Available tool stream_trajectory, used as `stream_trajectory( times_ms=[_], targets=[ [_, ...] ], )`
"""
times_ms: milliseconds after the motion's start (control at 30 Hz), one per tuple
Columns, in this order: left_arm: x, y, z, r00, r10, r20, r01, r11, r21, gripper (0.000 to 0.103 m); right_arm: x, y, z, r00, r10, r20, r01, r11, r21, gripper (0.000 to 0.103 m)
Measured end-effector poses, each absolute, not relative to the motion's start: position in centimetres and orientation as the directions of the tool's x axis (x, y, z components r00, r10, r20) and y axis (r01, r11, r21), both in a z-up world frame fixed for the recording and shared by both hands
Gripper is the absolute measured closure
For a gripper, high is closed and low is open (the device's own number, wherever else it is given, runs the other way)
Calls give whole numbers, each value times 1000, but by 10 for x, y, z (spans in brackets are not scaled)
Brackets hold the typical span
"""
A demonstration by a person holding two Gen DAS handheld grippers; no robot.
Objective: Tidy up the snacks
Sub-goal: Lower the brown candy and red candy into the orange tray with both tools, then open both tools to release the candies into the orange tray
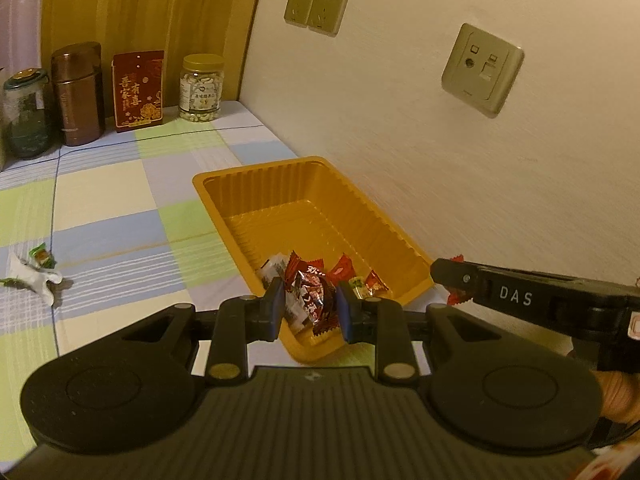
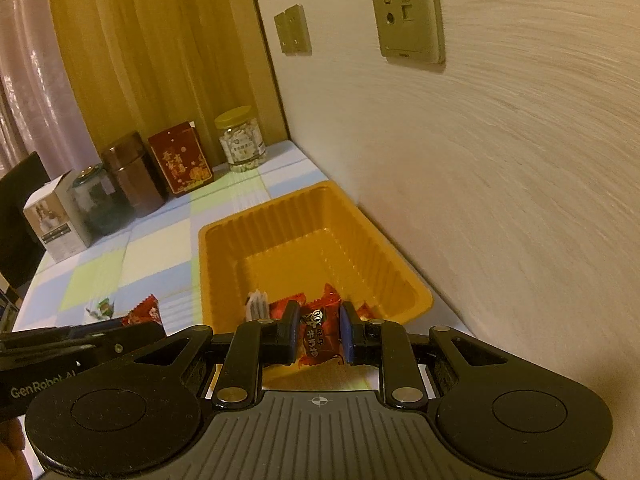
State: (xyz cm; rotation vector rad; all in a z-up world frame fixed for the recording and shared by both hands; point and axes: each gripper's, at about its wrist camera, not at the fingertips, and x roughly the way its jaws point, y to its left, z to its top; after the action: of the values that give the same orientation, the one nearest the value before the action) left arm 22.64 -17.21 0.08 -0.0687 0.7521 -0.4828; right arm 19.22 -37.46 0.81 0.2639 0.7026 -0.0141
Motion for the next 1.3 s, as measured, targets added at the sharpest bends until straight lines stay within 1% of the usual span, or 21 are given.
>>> stream_trajectory(
  times_ms=[633, 967, 1067, 1100, 1133, 1300],
  targets=[
    [307, -196, -19, 596, -461, -657, 391, 882, -265, 79, 269, -378, -11, 732, 77, -677, 59, 983, 176, 82],
    [339, -200, -30, 585, -457, -670, 383, 884, -269, 78, 293, -381, -16, 729, 78, -681, 63, 981, 181, 82],
    [344, -203, -33, 579, -457, -675, 383, 884, -269, 76, 295, -382, -18, 726, 81, -683, 64, 981, 183, 82],
    [346, -203, -34, 578, -455, -677, 378, 885, -272, 72, 295, -381, -19, 725, 81, -684, 63, 981, 183, 82],
    [348, -203, -36, 577, -453, -679, 373, 887, -273, 66, 295, -381, -20, 724, 82, -685, 63, 981, 184, 82],
    [349, -197, -37, 592, -433, -679, 351, 898, -267, 65, 293, -383, -19, 722, 80, -687, 68, 980, 186, 82]
  ],
)
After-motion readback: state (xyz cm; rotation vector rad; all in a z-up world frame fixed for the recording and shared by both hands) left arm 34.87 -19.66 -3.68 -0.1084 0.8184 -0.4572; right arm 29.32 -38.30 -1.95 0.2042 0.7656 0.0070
